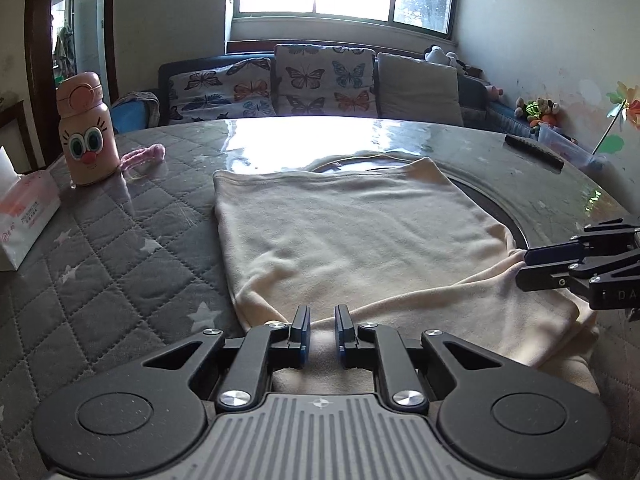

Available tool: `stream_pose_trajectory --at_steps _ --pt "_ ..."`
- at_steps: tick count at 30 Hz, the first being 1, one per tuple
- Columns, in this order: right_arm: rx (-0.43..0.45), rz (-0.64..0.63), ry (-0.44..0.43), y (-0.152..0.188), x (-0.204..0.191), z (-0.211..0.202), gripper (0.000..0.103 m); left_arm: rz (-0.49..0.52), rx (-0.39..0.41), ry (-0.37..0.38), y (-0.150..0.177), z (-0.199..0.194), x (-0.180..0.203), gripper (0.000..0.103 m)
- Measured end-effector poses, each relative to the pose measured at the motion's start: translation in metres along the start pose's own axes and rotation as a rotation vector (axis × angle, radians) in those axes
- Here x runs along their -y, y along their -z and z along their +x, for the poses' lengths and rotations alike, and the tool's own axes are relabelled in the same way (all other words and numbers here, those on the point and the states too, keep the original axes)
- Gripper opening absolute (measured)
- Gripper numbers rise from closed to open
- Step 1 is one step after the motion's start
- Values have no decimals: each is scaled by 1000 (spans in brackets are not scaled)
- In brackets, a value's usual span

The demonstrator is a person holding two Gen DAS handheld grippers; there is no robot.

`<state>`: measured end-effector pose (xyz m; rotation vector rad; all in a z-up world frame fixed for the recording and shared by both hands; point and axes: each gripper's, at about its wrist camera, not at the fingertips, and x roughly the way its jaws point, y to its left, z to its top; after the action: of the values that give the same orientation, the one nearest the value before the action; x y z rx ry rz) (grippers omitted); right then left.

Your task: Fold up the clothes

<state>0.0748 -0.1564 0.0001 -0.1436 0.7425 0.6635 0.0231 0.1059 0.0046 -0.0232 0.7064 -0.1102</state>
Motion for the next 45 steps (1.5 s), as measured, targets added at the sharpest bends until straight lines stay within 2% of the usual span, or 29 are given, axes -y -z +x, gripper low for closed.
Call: stream_pose_trajectory --at_steps 4,5,6,8,11,13,18,22,25,27,29,35,38,41,45 --pt "-34 25 20 3 8 8 30 -3 0 -2 0 0 0 15" --pt "-34 27 18 3 8 8 24 -4 1 -4 0 0 0 15" --pt "-30 25 18 3 7 8 13 -5 1 -6 0 0 0 15" --pt "-12 17 21 2 6 5 8 -10 3 -10 0 -1 -1 15" --pt "39 3 31 -3 3 -5 6 -16 6 -15 1 -1 -2 15" --pt "27 11 41 -1 6 -2 6 -15 9 -20 2 -2 -1 15" --pt "11 21 56 4 12 1 9 -3 24 -33 1 -9 -1 15" --pt "48 -39 31 0 2 -10 11 13 45 -36 -3 -18 1 15" --pt "21 -80 -17 -1 -7 -8 13 49 59 -3 -4 -27 11 15" --pt "1 -104 -44 2 -13 -8 22 95 65 27 -1 -34 20 15" --pt "-13 -136 -56 7 -19 -10 24 140 62 54 3 -39 31 15" --pt "-58 -233 -43 23 -31 -16 31 240 29 94 22 -36 57 16" --pt "-42 -252 -34 22 -36 -23 32 249 19 108 26 -35 63 16" --pt "-2 -237 -60 16 -42 -26 34 260 21 114 28 -36 67 16" --pt "1 -235 -98 15 -56 -9 34 272 15 113 32 -36 70 16"
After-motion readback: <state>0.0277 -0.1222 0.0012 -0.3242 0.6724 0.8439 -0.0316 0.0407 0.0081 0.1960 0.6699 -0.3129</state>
